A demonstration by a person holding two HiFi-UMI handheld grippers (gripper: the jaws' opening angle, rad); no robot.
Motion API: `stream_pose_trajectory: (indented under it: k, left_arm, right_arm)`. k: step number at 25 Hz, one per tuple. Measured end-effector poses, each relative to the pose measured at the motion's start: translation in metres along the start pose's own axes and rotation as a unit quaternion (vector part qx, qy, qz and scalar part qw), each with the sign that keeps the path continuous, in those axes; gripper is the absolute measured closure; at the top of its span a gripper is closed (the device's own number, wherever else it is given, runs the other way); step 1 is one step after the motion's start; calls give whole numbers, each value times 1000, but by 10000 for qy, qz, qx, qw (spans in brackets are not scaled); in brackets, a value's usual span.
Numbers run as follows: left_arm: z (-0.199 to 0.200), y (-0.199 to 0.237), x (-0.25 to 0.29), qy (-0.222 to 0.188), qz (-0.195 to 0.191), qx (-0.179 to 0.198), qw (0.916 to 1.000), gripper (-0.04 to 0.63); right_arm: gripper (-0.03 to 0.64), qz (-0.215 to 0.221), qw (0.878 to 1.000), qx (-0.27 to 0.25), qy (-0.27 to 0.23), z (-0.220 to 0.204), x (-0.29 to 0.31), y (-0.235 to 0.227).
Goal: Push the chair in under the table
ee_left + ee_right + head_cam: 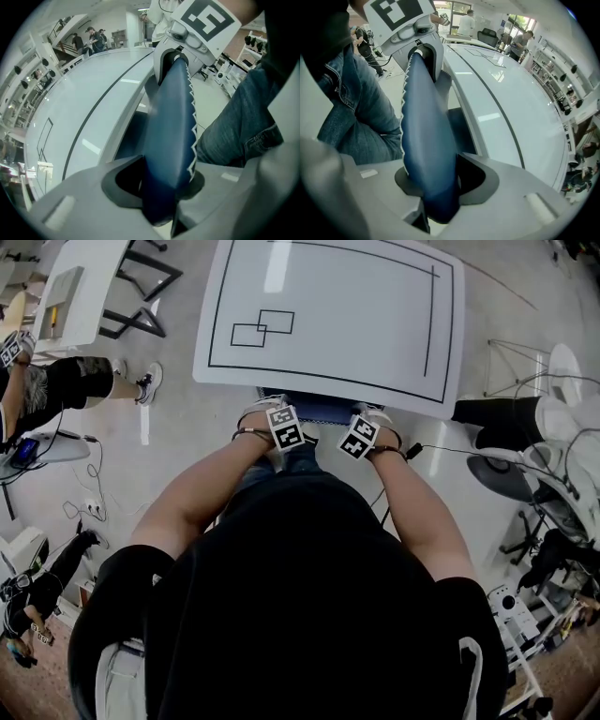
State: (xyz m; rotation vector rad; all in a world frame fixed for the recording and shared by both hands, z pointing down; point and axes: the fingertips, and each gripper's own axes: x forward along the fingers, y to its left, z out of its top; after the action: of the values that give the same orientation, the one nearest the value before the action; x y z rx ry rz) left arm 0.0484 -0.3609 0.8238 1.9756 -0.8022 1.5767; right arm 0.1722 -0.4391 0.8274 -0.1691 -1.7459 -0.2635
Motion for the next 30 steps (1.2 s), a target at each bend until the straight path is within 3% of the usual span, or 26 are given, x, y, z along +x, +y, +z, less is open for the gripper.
stream_pose_trajectory:
  k: [30]
  left_arm:
    - [-6, 7, -3, 199, -11, 381, 9991, 339]
  right_arm:
    - [433, -211, 9991, 339, 147, 1, -8, -4]
